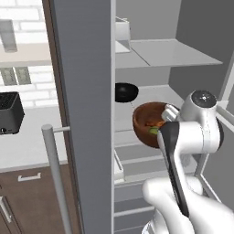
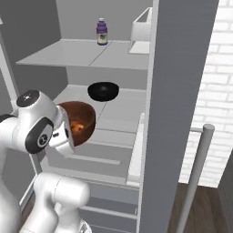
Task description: Pick the chicken drumstick and lime from their plates and place them in the bowl. Then put the bowl in the fridge.
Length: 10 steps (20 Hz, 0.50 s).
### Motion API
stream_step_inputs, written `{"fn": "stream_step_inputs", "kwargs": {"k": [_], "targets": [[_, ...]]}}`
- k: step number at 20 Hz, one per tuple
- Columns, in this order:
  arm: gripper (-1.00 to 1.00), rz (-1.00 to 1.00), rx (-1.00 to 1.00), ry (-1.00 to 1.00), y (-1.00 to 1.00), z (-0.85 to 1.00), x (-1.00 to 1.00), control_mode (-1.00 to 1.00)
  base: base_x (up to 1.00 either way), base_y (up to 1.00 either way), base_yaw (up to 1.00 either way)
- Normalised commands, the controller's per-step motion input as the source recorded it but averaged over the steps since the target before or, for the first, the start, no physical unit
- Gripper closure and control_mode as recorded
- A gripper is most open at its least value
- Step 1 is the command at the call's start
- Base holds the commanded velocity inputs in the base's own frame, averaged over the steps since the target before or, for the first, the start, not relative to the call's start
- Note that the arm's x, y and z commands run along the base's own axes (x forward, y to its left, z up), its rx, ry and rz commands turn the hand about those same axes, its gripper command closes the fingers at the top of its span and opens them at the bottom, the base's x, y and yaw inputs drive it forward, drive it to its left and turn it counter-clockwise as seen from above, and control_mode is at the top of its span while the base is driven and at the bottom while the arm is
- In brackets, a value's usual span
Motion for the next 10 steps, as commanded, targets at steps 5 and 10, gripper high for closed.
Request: {"fn": "stream_step_inputs", "kwargs": {"k": [5, 10], "targets": [[1.00, -0.09, 0.00, -0.04, -0.18, 0.00, 1.00, -1.00, 0.00, 0.00, 0.00], [1.00, 0.00, 0.01, 0.00, -0.45, -0.22, 1.00, -1.00, 0.00, 0.00, 0.00]]}}
